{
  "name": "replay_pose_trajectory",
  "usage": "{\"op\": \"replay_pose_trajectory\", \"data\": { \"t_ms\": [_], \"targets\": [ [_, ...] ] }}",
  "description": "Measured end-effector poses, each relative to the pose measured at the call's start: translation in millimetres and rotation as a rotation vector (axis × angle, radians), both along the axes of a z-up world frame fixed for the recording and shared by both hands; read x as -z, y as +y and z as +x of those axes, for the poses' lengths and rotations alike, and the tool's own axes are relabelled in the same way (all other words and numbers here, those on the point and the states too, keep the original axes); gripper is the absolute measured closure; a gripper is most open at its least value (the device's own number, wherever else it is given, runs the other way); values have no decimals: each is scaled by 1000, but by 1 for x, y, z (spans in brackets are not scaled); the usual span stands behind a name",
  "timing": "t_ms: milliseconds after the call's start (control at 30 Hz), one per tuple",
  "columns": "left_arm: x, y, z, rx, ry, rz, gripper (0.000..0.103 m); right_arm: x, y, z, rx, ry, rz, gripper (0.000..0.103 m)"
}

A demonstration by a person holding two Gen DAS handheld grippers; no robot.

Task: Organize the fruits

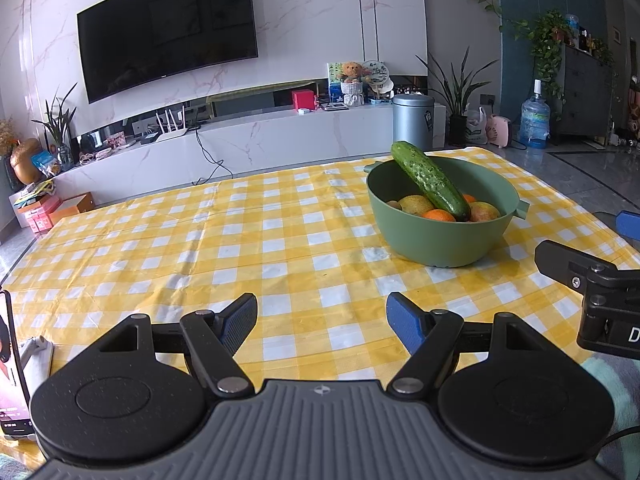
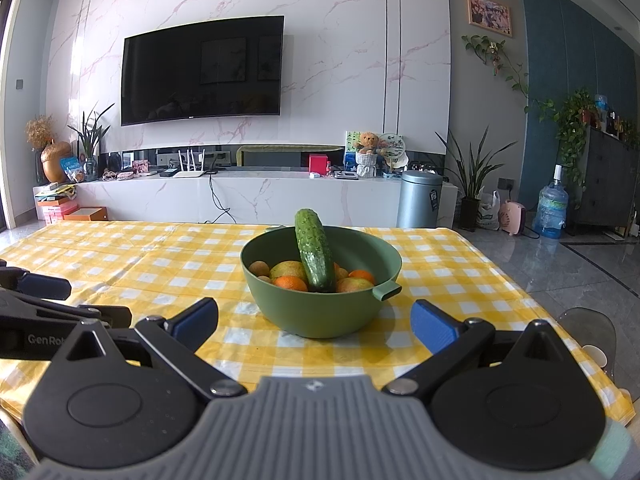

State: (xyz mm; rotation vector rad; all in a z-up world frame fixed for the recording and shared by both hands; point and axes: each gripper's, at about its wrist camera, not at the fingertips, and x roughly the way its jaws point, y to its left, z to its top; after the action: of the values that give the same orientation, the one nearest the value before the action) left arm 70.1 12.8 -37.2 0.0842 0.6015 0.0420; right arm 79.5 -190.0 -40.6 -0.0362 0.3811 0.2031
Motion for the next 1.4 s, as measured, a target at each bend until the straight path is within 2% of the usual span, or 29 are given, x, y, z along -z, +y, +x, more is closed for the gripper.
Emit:
{"op": "replay_pose_trajectory", "data": {
  "t_ms": [567, 1100, 1400],
  "targets": [
    [-1, 5, -2, -7, 8, -1, 17, 0, 1, 0, 0, 0, -1, 4],
    [-3, 9, -2, -8, 17, -52, 16, -2, -1, 0, -7, -3, -17, 4],
    [-5, 9, -3, -18, 9, -52, 16, -1, -1, 1, -12, -5, -27, 4]
  ]
}}
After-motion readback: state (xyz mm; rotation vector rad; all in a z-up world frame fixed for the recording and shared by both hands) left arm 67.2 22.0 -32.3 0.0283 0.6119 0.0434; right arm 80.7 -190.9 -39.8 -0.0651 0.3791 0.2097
